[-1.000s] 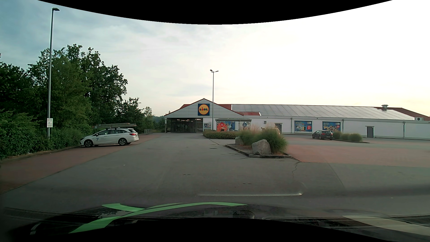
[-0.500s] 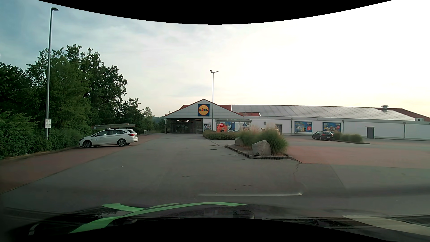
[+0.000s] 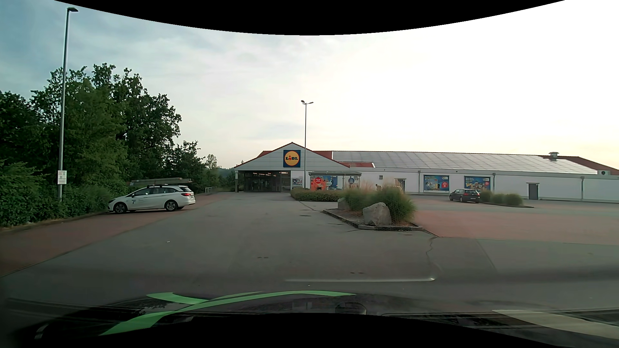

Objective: Follow the waypoints while adhering to traffic rules and regulations

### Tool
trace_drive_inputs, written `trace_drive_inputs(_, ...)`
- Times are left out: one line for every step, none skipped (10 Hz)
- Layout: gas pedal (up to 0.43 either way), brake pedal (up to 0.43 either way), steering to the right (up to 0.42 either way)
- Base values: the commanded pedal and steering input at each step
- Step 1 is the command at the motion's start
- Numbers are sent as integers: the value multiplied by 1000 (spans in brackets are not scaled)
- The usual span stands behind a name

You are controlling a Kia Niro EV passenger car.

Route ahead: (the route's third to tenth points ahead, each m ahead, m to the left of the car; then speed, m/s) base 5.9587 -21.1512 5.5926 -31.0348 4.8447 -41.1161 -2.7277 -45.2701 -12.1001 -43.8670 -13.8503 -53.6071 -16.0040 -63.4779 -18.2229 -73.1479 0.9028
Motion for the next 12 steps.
trace_drive_inputs(0, 0, 203)
trace_drive_inputs(0, 0, 242)
trace_drive_inputs(0, 0, 280)
trace_drive_inputs(0, 0, 310)
trace_drive_inputs(0, 0, 334)
trace_drive_inputs(0, 0, 369)
trace_drive_inputs(0, 0, 411)
trace_drive_inputs(0, 0, 442)
trace_drive_inputs(0, 0, 478)
trace_drive_inputs(0, 0, 527)
trace_drive_inputs(0, 0, 570)
trace_drive_inputs(0, 0, 632)
